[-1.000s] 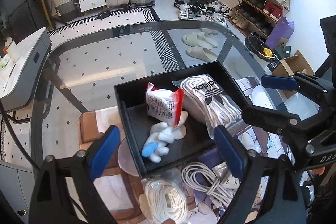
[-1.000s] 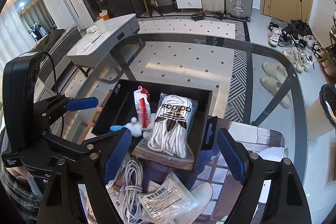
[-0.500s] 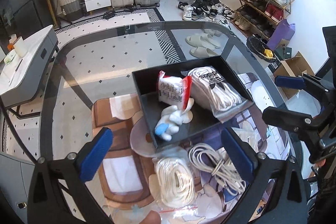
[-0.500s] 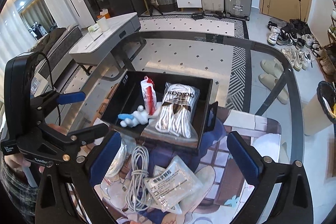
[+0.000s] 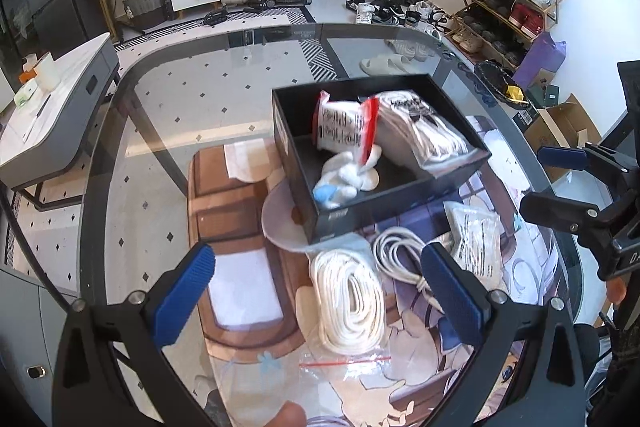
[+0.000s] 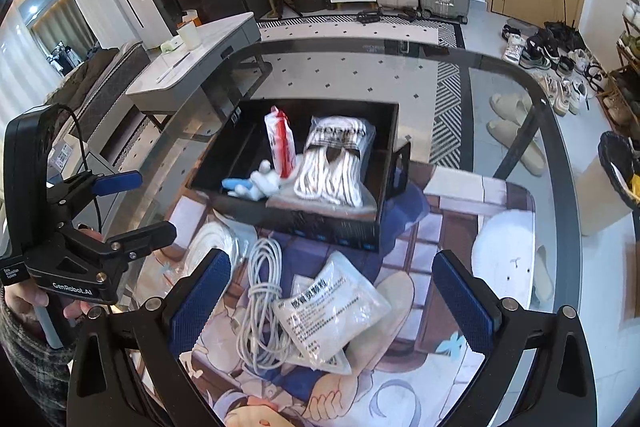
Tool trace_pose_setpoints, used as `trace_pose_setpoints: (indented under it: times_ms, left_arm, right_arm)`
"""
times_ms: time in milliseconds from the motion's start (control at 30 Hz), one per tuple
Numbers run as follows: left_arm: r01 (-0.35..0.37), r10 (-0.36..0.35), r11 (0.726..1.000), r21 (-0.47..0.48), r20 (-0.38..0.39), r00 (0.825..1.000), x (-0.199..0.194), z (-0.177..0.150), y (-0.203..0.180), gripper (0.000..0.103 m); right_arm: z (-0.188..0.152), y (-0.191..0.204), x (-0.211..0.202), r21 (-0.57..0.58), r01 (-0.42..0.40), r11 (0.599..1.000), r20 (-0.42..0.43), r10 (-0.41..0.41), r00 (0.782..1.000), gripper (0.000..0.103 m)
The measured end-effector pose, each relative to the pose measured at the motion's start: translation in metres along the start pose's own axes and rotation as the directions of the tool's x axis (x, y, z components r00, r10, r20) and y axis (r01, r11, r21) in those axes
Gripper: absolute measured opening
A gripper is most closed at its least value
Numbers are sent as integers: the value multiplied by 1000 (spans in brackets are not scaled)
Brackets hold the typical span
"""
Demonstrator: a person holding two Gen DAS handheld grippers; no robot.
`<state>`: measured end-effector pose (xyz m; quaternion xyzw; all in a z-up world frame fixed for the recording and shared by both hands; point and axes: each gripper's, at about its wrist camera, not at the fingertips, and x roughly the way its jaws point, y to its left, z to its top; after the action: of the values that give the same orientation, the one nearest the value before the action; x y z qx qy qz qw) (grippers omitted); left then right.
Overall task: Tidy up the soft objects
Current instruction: 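Withdraw both tools from the box back over the remaining table items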
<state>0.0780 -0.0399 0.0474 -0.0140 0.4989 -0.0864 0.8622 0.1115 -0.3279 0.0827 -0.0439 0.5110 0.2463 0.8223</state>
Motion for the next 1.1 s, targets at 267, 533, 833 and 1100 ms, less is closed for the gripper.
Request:
trace_pose_setpoints:
  times_ms: [267,533,833,1100]
  left_arm:
    - [13,-13,1000,-2,-20,1000,6,-19,-2,103]
    - [20,-19,1000,14,-46,999,17,-36,-8,103]
    - [26,-24,999,31,-66,998,28,-50,-16,103]
    - [33,-31,999,34,-68,997,39,-59,-20,103]
  right_arm:
    - [-20,-6,12,24,-10,1000,-37,11,999,102]
    - [-35,-13,27,71,-26,997,-76,32,997,102]
    - [-44,-17,41,125,-41,991,-120,57,991,102]
    - [-41,-21,55,208,-72,976,-157,106,982,102]
